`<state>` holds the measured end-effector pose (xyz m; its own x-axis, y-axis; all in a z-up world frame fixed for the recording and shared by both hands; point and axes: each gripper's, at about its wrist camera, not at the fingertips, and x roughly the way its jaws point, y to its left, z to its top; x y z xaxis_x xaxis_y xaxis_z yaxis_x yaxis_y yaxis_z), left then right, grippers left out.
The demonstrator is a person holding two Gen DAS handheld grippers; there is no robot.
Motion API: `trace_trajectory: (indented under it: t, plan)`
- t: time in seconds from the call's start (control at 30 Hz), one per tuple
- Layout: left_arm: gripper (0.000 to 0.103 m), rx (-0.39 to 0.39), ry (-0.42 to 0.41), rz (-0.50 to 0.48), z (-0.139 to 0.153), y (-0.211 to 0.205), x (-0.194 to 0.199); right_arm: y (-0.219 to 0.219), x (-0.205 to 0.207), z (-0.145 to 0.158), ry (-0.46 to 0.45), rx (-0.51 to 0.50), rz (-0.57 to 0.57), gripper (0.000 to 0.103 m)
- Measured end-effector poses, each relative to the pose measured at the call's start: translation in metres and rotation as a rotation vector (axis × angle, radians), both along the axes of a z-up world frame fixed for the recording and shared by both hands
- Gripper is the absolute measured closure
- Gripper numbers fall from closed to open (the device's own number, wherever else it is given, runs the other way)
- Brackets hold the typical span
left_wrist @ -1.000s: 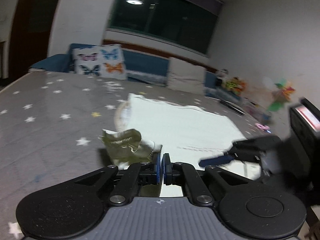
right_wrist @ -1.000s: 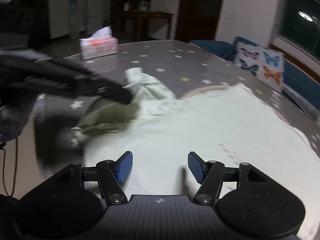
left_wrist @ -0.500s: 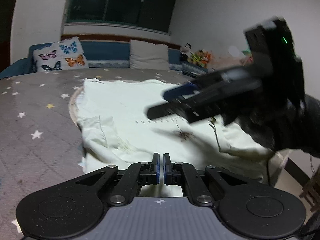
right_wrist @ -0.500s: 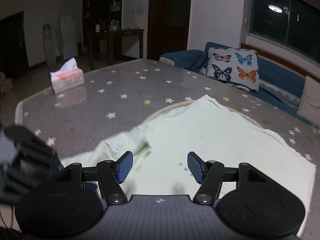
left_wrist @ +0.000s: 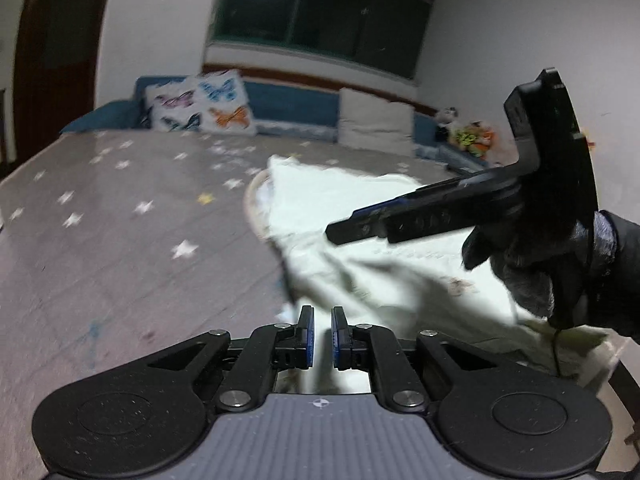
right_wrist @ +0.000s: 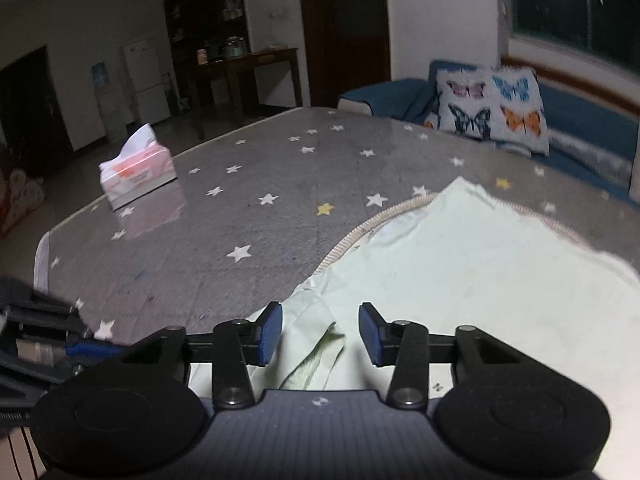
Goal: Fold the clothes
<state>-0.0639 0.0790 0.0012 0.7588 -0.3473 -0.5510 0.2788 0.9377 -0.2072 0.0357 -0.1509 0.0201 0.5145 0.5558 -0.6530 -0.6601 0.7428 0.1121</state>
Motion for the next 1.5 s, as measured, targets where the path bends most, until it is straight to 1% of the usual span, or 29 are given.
trace_trajectory:
  t: [0.03,0.07,0.13,0.2,0.3,0.4,0.47,0.6,0.67,0.7,0.73,0.8,0.83,0.87,0.9,0.93,0.97,1.0,1.03,1.07,1.1,1.2,1.3,1.4,1.5]
  plan:
    - [0.093,0.002,0.008,-0.001,-0.003,0.001,0.000,0.001,0.005,-0.003,0.018,0.006,-0.008,0.069]
    - [0.094,0.006,0.013,-0.005,-0.004,0.000,-0.001,0.002,0.009,-0.007,0.037,0.006,-0.013,0.076]
    - [0.094,0.020,0.021,-0.013,-0.007,-0.002,-0.003,0.004,0.013,-0.013,0.051,-0.001,-0.023,0.099]
    - [0.094,0.033,0.023,-0.017,-0.010,-0.004,-0.003,0.004,0.014,-0.016,0.047,-0.016,-0.034,0.099]
    - [0.094,0.040,0.026,-0.023,-0.012,-0.004,-0.003,0.004,0.016,-0.019,0.011,-0.067,-0.070,0.100]
    - [0.093,0.046,0.025,-0.024,-0.011,-0.005,-0.003,0.001,0.020,-0.029,0.025,-0.097,-0.094,0.100]
    - [0.093,0.048,0.026,-0.022,-0.011,-0.005,-0.002,-0.003,0.018,-0.024,0.017,-0.074,-0.103,0.097]
    - [0.093,0.057,0.019,-0.017,-0.009,-0.007,-0.001,-0.008,0.014,-0.009,0.030,0.026,-0.072,0.091]
    - [0.092,0.056,0.014,-0.016,-0.007,-0.008,-0.001,-0.007,0.014,-0.009,0.048,0.039,-0.044,0.081]
    - [0.092,0.056,0.012,-0.016,-0.006,-0.008,-0.001,-0.005,0.014,-0.011,0.055,0.036,-0.039,0.073]
    - [0.092,0.060,0.012,-0.018,-0.007,-0.009,-0.001,-0.004,0.015,-0.014,0.064,0.033,-0.035,0.072]
    - [0.092,0.067,0.011,-0.023,-0.007,-0.011,-0.001,-0.001,0.018,-0.020,0.085,0.027,-0.033,0.072]
    - [0.092,0.071,0.011,-0.025,-0.008,-0.012,-0.001,0.000,0.019,-0.023,0.094,0.025,-0.032,0.075]
    - [0.092,0.075,0.011,-0.028,-0.008,-0.013,-0.001,0.000,0.018,-0.023,0.097,0.025,-0.032,0.082]
    - [0.092,0.078,0.011,-0.030,-0.008,-0.013,0.000,0.000,0.017,-0.023,0.099,0.025,-0.031,0.092]
    - [0.092,0.082,0.012,-0.031,-0.009,-0.013,0.000,0.000,0.016,-0.022,0.098,0.023,-0.032,0.095]
    - [0.092,0.082,0.014,-0.031,-0.010,-0.013,0.000,0.001,0.013,-0.019,0.077,0.014,-0.039,0.095]
    - [0.092,0.083,0.015,-0.031,-0.010,-0.012,0.001,0.002,0.010,-0.015,0.041,-0.006,-0.049,0.095]
    - [0.092,0.083,0.017,-0.032,-0.011,-0.012,0.001,0.003,0.008,-0.014,0.025,-0.016,-0.049,0.095]
    - [0.092,0.084,0.017,-0.033,-0.012,-0.012,0.001,0.004,0.008,-0.013,0.014,-0.027,-0.048,0.095]
    - [0.092,0.085,0.016,-0.033,-0.012,-0.013,0.001,0.006,0.009,-0.016,0.023,-0.042,-0.040,0.095]
    - [0.092,0.085,0.016,-0.030,-0.011,-0.012,0.000,0.006,0.011,-0.024,0.026,-0.054,-0.047,0.082]
    - [0.091,0.089,0.015,-0.027,-0.010,-0.012,0.000,0.001,0.007,-0.014,0.002,-0.034,-0.061,0.080]
    - [0.089,0.093,0.004,-0.020,-0.006,-0.011,0.000,0.000,-0.006,-0.001,-0.023,-0.029,-0.011,0.080]
    - [0.089,0.094,-0.011,-0.014,0.000,-0.010,0.002,-0.002,-0.021,0.002,0.028,-0.019,0.066,0.080]
